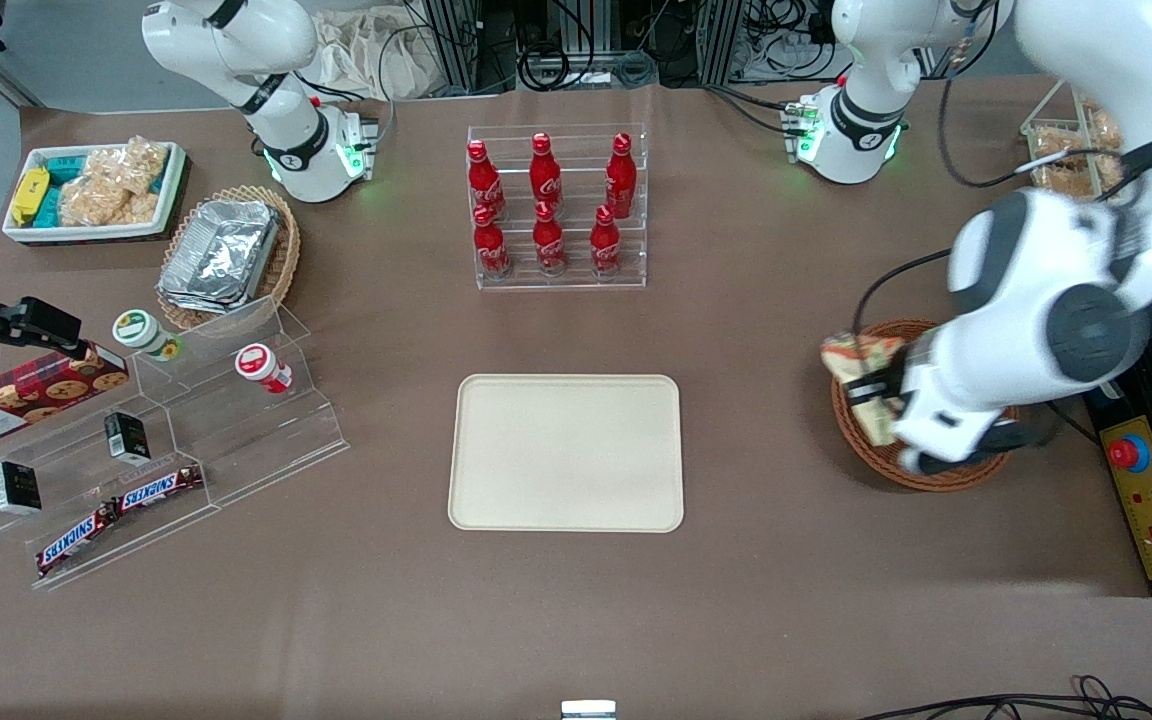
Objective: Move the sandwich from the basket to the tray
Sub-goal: 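Lift the sandwich and carry it with the left gripper over the cream tray, then lower the sandwich onto the tray and open the left gripper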
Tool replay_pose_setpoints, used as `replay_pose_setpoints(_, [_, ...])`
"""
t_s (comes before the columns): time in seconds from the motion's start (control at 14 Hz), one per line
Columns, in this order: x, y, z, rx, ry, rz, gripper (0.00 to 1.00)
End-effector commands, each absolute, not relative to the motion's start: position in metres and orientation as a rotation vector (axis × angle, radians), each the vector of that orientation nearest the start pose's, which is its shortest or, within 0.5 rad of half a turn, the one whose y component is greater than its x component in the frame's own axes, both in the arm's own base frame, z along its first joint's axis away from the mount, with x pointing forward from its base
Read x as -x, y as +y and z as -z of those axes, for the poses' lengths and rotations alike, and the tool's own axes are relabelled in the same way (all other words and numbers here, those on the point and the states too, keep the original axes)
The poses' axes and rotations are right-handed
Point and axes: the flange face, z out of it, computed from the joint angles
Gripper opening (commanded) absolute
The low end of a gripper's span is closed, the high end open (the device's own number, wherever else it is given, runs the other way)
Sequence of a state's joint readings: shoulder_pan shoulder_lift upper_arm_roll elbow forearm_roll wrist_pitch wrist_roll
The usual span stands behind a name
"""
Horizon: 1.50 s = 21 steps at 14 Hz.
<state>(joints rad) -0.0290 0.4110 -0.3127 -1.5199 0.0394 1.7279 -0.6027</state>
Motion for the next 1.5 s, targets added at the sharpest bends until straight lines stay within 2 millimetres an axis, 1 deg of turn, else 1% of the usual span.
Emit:
replay_pose_setpoints(0.0, [-0.633,-0.238,-0.391,3.1,-0.346,-0.297,0.0])
replay_pose_setpoints(0.07, [-0.628,-0.262,-0.379,3.107,-0.293,-0.299,0.0])
replay_pose_setpoints(0.21, [-0.629,-0.306,-0.354,3.161,-0.233,-0.229,0.0])
replay_pose_setpoints(0.29, [-0.63,-0.316,-0.341,3.175,-0.253,-0.22,0.0])
replay_pose_setpoints(0.36, [-0.629,-0.327,-0.332,3.187,-0.256,-0.215,0.0])
replay_pose_setpoints(0.43, [-0.625,-0.341,-0.328,3.205,-0.234,-0.193,0.0])
replay_pose_setpoints(0.5, [-0.625,-0.349,-0.32,3.226,-0.231,-0.168,0.0])
replay_pose_setpoints(0.57, [-0.621,-0.365,-0.309,3.25,-0.208,-0.146,0.0])
replay_pose_setpoints(0.64, [-0.617,-0.377,-0.296,3.263,-0.192,-0.141,0.0])
replay_pose_setpoints(0.71, [-0.614,-0.388,-0.28,3.268,-0.174,-0.149,0.0])
replay_pose_setpoints(0.79, [-0.615,-0.394,-0.269,3.29,-0.173,-0.122,0.0])
replay_pose_setpoints(0.93, [-0.617,-0.396,-0.246,3.302,-0.222,-0.11,0.0])
replay_pose_setpoints(1.0, [-0.617,-0.395,-0.238,3.297,-0.226,-0.122,0.0])
replay_pose_setpoints(1.07, [-0.617,-0.395,-0.233,3.293,-0.23,-0.134,0.05])
replay_pose_setpoints(1.14, [-0.616,-0.396,-0.229,3.291,-0.229,-0.141,0.12])
replay_pose_setpoints(1.21, [-0.616,-0.396,-0.227,3.29,-0.229,-0.146,0.24])
replay_pose_setpoints(1.29, [-0.615,-0.397,-0.227,3.291,-0.217,-0.145,0.41])
replay_pose_setpoints(1.43, [-0.615,-0.397,-0.229,3.294,-0.232,-0.149,0.8])
